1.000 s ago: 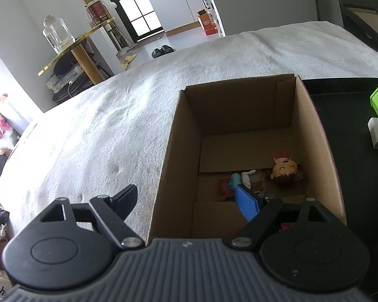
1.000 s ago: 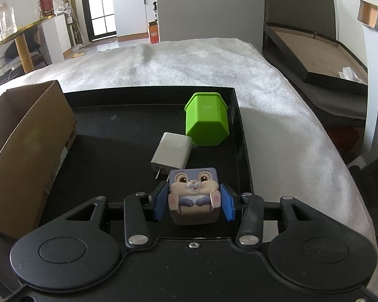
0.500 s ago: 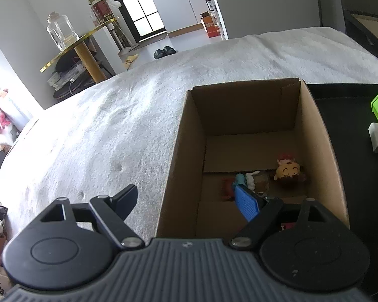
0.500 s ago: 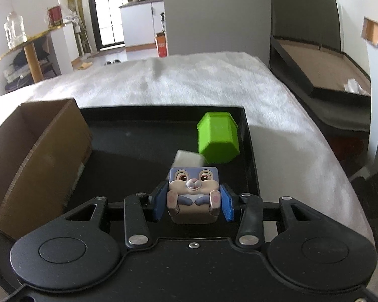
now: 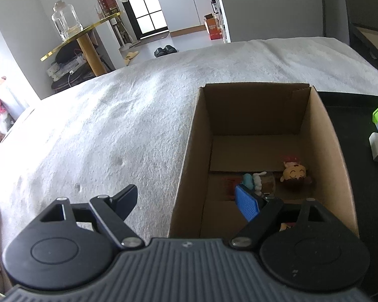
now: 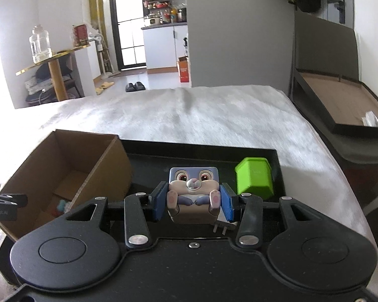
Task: Organize rigid objects
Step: 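Lift the bunny-face cube into the box and open the right gripper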
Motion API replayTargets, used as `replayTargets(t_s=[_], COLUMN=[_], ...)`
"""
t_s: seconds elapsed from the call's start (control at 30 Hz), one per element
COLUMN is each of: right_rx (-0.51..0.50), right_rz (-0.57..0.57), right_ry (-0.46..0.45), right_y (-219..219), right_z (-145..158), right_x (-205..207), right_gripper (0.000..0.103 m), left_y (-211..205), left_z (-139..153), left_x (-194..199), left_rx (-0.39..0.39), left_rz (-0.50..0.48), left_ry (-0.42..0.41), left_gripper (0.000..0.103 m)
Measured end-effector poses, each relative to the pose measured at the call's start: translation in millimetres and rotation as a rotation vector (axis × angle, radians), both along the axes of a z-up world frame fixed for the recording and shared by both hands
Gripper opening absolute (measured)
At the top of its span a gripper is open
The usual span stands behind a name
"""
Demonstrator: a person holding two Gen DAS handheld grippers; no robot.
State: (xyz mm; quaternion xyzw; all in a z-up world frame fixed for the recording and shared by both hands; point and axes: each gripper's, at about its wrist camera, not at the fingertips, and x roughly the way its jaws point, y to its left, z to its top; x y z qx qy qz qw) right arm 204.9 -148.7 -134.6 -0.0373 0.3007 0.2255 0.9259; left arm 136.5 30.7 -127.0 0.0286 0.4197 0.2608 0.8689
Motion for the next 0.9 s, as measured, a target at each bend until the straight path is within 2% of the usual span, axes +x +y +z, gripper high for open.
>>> replayTargets(t_s=[0.3,0.5,0.6,0.67,0.73,0.83,0.9], right_rx=[0.0,0.004,0.001,-0.001,-0.011,-0.043,-0.06], right_rz=[0.061,0.126,0.154,0.17,0.191,0.231,0.261], right_ry=[-0.03,-0.077,-0.084,-0.089,-0.087,-0.089,-0.086], right_y=[33,58,71,79,88,101,110], right_z=[14,24,28,29,29,27,26], right_x=[-6,-11,-11,-10,-10,-12,-15], right_gripper=[0.043,0.043,0.043,0.043,0.043,0.043,0.043], left_y=[7,13,18,21,22,25,26], left_z=[1,-2,-4,-5,-6,-7,-8], left_x=[-8,-10,-9,-8,-7,-8,-9], left_rx=[-0.023,-0.057,-0.081,-0.103,-0.111,-0.128,-0.126], left_rz=[-0.015,-0.041,-0.043,-0.049,-0.068,-0.069,-0.069], left_ry=[-0.042,-0.068,-0.076,-0.082,-0.075,-0.085,-0.091], left_gripper=[0.083,0.075,0.058,0.039,0.026,0.016,0.014])
